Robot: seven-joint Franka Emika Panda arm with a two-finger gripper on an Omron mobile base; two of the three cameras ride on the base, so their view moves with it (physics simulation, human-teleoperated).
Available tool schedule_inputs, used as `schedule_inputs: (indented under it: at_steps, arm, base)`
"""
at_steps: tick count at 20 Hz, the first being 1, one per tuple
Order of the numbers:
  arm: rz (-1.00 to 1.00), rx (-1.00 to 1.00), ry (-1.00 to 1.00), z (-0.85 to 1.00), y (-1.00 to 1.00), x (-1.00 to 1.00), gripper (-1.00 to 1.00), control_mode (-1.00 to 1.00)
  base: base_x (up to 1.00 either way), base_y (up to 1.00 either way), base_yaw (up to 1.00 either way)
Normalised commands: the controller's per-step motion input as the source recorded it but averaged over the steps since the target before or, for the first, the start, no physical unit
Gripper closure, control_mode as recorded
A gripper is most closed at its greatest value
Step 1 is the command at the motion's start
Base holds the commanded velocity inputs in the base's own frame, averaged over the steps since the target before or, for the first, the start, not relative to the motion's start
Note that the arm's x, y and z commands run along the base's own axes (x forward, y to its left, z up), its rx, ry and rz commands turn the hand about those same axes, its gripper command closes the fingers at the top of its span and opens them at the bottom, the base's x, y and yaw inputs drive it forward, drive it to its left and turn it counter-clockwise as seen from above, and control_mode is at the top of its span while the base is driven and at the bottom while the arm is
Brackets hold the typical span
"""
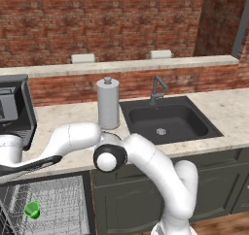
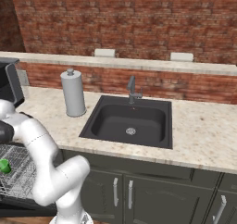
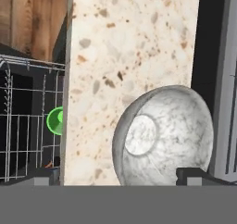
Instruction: Pick up the cup and bowl from the counter, place them in the dishwasher, and close the dishwasher door.
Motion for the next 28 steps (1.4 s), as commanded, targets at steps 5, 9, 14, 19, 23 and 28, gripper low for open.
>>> schedule_inputs:
  at_steps: [5, 9, 14, 19, 23, 28]
  arm:
    - [0.04, 0.00, 0.00, -0.19, 0.01, 0.15, -1.00, -1.00]
    - [0.04, 0.00, 0.00, -0.22, 0.00, 0.24, -1.00, -1.00]
    - [0.03, 0.00, 0.00, -0.24, 0.00, 0.31, -1.00, -1.00]
    - [0.04, 0.00, 0.00, -0.20, 0.02, 0.22, 1.00, -1.00]
    - [0.01, 0.00, -0.06, 0.08, 0.01, -0.27, 1.00, -1.00]
    - [0.00, 0.00, -0.11, 0.14, -0.10, -0.94, 1.00, -1.00]
  base:
    - [0.00, 0.00, 0.00]
    - [0.00, 0.00, 0.00]
    - [0.00, 0.00, 0.00]
    - [0.00, 0.00, 0.00]
    - [0.00, 0.00, 0.00]
    - [0.00, 0.00, 0.00]
